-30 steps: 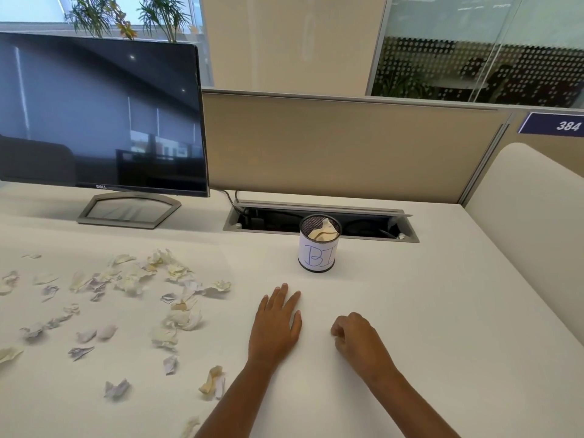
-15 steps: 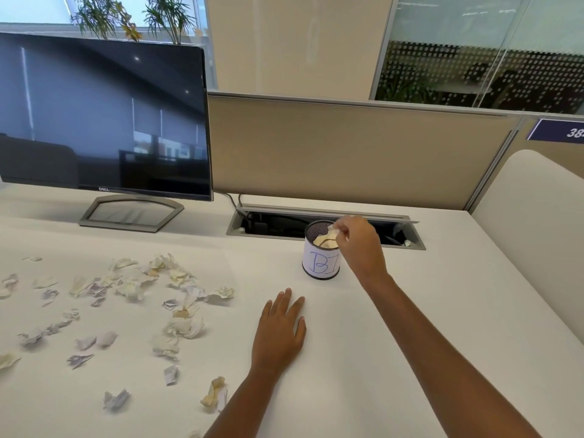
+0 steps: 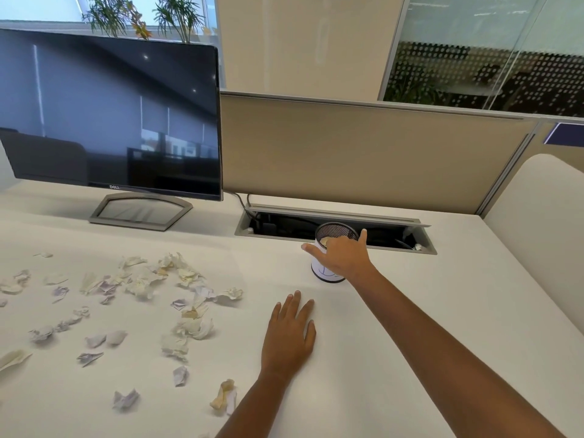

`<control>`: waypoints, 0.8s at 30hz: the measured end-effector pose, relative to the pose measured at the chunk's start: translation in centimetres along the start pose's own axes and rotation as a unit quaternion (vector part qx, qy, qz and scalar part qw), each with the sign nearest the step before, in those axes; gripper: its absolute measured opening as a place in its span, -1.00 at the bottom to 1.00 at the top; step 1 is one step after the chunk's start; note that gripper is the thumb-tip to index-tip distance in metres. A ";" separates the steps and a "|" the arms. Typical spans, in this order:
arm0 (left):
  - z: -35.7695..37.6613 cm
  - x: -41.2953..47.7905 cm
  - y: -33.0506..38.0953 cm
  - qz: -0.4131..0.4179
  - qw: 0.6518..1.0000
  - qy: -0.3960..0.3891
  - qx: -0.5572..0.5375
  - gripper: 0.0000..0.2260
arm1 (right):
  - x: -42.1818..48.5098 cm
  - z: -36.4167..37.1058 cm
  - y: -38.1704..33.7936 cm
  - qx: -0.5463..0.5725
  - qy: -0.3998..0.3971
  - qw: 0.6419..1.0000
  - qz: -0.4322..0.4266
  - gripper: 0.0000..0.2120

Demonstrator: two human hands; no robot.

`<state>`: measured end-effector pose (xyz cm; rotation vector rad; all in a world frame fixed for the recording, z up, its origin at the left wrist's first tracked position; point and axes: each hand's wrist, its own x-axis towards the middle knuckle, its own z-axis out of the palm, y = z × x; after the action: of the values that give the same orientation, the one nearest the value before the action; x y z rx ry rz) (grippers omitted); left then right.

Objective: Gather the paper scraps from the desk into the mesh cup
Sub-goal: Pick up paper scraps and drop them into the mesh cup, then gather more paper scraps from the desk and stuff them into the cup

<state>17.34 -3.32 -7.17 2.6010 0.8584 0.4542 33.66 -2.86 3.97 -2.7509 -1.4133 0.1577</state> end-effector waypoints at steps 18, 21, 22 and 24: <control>-2.3 -0.5 0.3 0.006 1.000 -0.020 -0.016 -0.63 | -1.5 -2.5 -1.6 0.070 0.142 0.987 0.029 -0.45; -3.3 -0.8 -1.2 0.004 1.000 0.017 0.001 -0.64 | -3.3 -1.7 -3.0 0.117 0.216 0.968 -0.043 -0.71; -4.3 -1.0 -1.7 0.007 0.999 0.047 -0.017 -0.67 | -3.9 -1.2 -3.8 0.144 0.203 0.967 -0.058 -0.75; -6.2 -1.4 -3.0 0.024 0.996 0.089 -0.017 -0.72 | -4.5 0.2 -5.7 0.196 0.144 0.969 -0.051 -0.77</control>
<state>12.24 -0.42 -3.25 2.5840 0.8388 0.7152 26.45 -3.20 4.61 -2.2694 -1.2816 0.0257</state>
